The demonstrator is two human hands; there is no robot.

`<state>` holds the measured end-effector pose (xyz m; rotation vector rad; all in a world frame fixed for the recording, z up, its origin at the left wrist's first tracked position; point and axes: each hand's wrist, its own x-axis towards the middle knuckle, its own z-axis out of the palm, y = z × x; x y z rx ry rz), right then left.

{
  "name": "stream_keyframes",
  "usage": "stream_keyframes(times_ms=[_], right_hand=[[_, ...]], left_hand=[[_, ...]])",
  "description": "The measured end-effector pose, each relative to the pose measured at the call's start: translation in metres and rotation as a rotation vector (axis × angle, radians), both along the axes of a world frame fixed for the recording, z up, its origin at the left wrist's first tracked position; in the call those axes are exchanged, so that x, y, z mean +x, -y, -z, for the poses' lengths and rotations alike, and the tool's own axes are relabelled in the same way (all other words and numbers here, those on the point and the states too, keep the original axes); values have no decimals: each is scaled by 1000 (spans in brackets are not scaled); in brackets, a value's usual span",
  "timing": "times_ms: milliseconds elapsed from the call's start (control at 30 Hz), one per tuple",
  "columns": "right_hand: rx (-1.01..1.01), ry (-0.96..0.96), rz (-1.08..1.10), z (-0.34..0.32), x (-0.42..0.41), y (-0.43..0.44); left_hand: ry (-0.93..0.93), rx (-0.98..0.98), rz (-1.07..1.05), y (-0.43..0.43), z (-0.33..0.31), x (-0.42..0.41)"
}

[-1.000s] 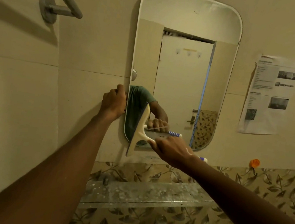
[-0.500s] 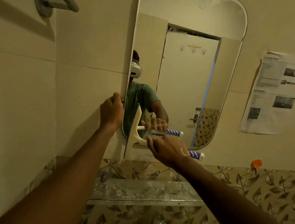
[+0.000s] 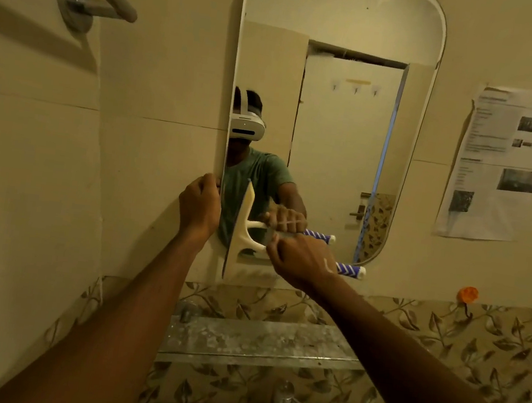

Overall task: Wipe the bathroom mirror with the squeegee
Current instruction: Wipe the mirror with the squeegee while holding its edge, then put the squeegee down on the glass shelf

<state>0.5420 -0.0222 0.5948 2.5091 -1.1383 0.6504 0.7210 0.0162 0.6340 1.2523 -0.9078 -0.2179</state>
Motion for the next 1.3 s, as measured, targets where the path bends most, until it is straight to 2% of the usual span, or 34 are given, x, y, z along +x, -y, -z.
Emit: stream_keyframes(times_ms=[133,267,433,767,967,1033,1100,1233,1300], right_hand=[[77,74,117,10,-42,18],[38,120,256,24,-81,27],[107,146,322,41,-118,35],[157,92,483,73,-184,40],[120,107,569,96,-216,26],[100,171,554,101,-219,18],[92,316,527,109,-219,10],[170,818,470,132,-220,-20],[238,978,434,146,-225,-34]], left_hand=[[14,-28,2,0,3,-6],[32,-35,3,0,6,-9],[65,8,-21,0,9,-12],[143,20,-48,-7,17,-28],[270,44,-165,-12,55,-59],[354,70,-155,-13,68,-77],[433,93,-100,-12,79,-95],[596,134,25,-8,104,-137],[669,133,82,-7,118,-161]])
